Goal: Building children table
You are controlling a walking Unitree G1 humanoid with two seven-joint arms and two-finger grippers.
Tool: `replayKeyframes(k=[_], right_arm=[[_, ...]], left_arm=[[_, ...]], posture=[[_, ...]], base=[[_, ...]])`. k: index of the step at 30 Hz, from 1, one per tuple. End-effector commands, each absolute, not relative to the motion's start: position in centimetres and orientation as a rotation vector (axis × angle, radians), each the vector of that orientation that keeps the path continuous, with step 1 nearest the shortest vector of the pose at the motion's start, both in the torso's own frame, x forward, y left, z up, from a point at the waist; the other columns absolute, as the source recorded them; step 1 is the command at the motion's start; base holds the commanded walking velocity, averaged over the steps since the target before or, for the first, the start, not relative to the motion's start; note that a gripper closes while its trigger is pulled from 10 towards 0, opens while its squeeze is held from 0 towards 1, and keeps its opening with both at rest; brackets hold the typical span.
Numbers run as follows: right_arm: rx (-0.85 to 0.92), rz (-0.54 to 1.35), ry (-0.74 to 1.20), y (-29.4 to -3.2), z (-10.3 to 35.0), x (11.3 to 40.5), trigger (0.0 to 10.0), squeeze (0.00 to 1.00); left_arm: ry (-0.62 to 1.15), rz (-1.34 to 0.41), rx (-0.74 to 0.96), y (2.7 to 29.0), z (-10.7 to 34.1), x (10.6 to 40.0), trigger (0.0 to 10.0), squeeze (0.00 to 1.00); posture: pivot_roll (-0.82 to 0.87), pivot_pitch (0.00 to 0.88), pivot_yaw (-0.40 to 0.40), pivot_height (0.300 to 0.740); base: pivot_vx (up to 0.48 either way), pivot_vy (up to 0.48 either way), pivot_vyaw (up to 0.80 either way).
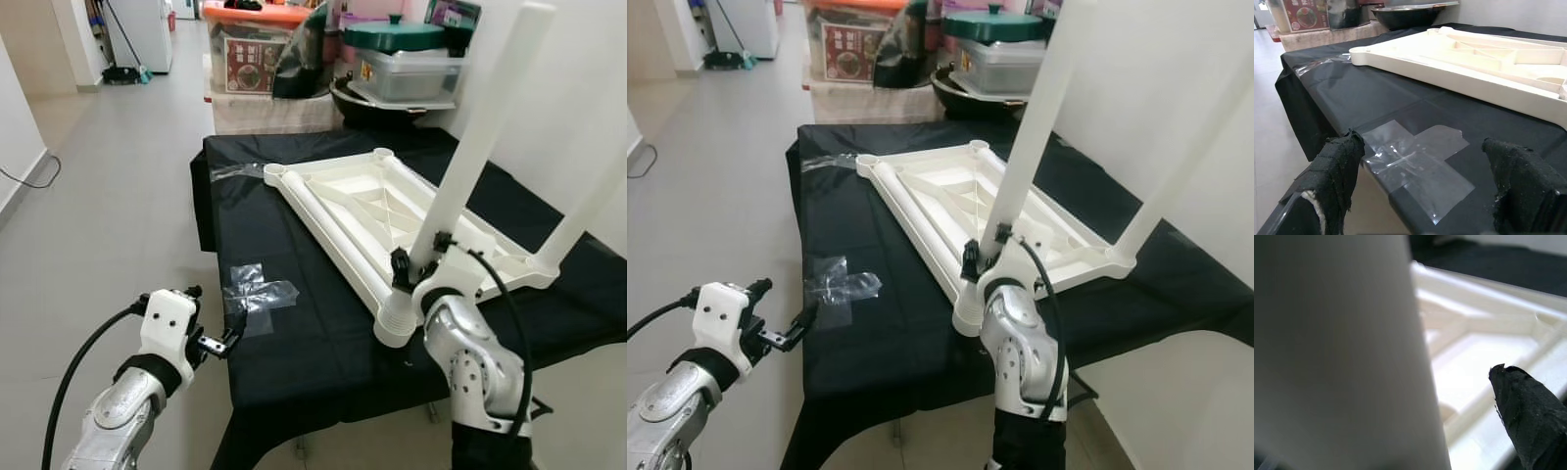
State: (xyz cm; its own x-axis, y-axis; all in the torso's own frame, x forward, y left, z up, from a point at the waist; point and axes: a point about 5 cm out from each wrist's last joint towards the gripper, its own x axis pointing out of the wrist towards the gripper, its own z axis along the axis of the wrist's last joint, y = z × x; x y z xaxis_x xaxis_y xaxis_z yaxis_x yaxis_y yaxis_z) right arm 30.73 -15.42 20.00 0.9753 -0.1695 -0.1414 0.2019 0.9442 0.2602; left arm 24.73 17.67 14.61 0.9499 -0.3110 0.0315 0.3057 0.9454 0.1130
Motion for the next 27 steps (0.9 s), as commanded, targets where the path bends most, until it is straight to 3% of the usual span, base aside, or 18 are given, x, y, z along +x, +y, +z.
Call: replayKeyframes(k=[1, 7, 9, 12, 14, 23, 24, 27], right_arm=[[0.28, -0.183, 0.075, -15.8, 21.2, 30.6, 10.0, 1.0], [0.198, 0.045, -0.03, -14.8, 24.1, 31.3, 10.0, 1.0], [0.13, 0.099, -0.008, -15.5, 24.0, 32.2, 10.0, 1.0], [0.105, 0.103, -0.001, -16.2, 24.0, 32.7, 10.0, 1.0], [0.041, 0.099, 0.037, -18.4, 23.6, 34.1, 10.0, 0.96], [0.053, 0.046, 0.073, -21.1, 23.4, 35.1, 10.0, 0.96], [0.094, 0.067, 0.071, -20.9, 23.1, 35.0, 0.3, 0.96], [0.153, 0.105, 0.077, -20.4, 22.7, 34.6, 0.0, 0.96]], left_arm=[[-0.028, -0.322, 0.107, 17.7, 14.1, 24.8, 10.0, 0.0], [-0.031, -0.331, 0.1, 17.4, 14.1, 24.8, 10.0, 0.0], [-0.032, -0.338, 0.1, 17.2, 14.1, 24.9, 10.0, 0.0], [-0.032, -0.34, 0.1, 17.2, 14.1, 24.9, 10.0, 0.0], [-0.032, -0.344, 0.101, 17.1, 14.0, 24.9, 10.0, 0.0], [-0.031, -0.34, 0.099, 17.2, 13.9, 24.8, 10.0, 0.0], [-0.031, -0.339, 0.099, 17.2, 13.9, 24.8, 10.0, 0.0], [-0.031, -0.339, 0.101, 17.2, 13.9, 24.8, 10.0, 0.0]], posture=[[0.11, 0.0, -0.113, 0.74], [0.1, 0.0, -0.11, 0.74], [0.1, 0.0, -0.114, 0.74], [0.1, 0.0, -0.116, 0.74], [0.1, 0.0, -0.12, 0.74], [0.1, 0.0, -0.124, 0.74], [0.1, 0.0, -0.124, 0.74], [0.1, 0.0, -0.124, 0.74]], base=[[0.0, 0.0, 0.0], [0.0, 0.0, 0.0], [0.0, 0.0, 0.0], [0.0, 0.0, 0.0], [0.0, 0.0, 0.0], [0.0, 0.0, 0.0], [0.0, 0.0, 0.0], [0.0, 0.0, 0.0]])
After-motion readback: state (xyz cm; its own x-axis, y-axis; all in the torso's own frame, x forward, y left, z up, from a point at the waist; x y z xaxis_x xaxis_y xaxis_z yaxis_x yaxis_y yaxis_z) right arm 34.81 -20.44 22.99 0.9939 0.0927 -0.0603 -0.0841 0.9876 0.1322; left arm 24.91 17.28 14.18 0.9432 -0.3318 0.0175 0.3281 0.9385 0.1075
